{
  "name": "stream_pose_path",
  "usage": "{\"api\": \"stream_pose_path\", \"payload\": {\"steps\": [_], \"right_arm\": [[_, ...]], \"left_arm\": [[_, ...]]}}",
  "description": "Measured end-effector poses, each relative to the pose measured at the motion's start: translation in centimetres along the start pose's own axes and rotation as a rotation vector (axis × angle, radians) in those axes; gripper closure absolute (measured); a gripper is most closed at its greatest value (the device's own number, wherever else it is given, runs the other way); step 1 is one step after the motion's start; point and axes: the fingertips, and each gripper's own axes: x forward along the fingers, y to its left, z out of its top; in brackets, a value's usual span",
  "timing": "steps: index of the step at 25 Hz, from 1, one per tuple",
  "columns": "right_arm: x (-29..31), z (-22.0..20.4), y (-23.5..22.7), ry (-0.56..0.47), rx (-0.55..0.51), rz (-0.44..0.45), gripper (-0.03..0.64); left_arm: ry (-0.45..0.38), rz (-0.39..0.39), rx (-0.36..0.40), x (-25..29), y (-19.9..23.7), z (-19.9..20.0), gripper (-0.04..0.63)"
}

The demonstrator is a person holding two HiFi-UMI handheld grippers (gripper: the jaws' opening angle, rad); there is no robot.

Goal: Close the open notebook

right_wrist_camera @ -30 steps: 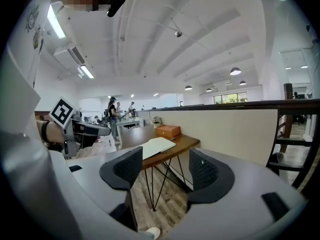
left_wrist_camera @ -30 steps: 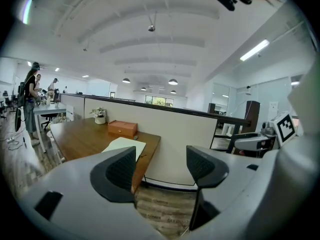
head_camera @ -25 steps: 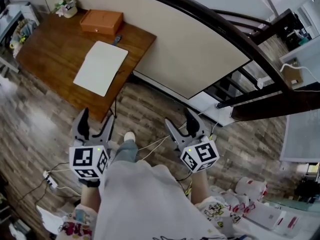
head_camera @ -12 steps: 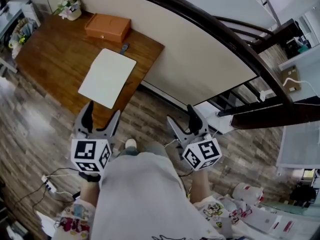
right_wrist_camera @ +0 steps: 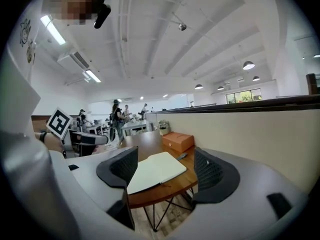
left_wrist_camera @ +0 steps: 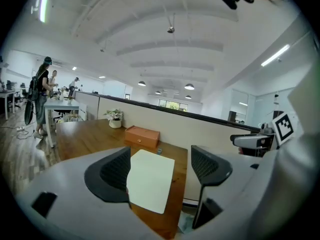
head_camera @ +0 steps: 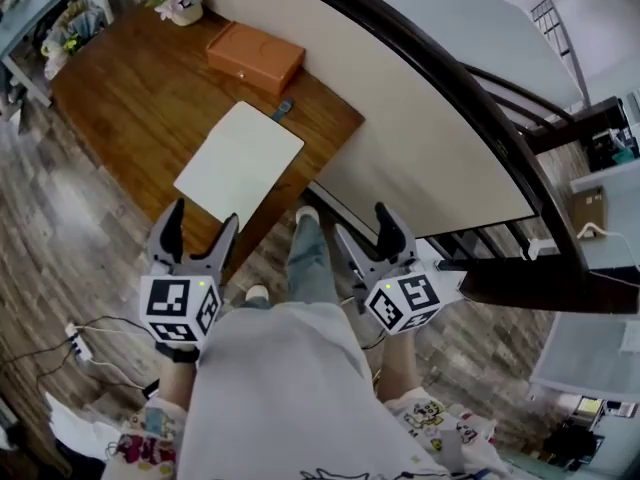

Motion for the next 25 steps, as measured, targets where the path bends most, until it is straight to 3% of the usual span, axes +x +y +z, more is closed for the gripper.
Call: {"api": "stream_pose_path", "payload": {"steps": [12, 17, 25], "right_arm": [[19.5, 4.0, -1.9, 0.121, -0.092, 0.446, 0.308], [25.2, 5.4, -2.1, 0.182, -0.140, 0.662, 0.308], [28.8, 5.3, -1.5, 0.234, -0.179, 0.880, 0.308]], "left_arm": [[-0.030, 0.437, -0.152, 4.4, 7.5, 3.1, 0.247], [-0.041, 0.640, -0.223, 5.1, 7.6, 3.8, 0.247], [-0.055, 0.859, -0.298, 4.7, 6.1, 3.0, 0.247]]}}
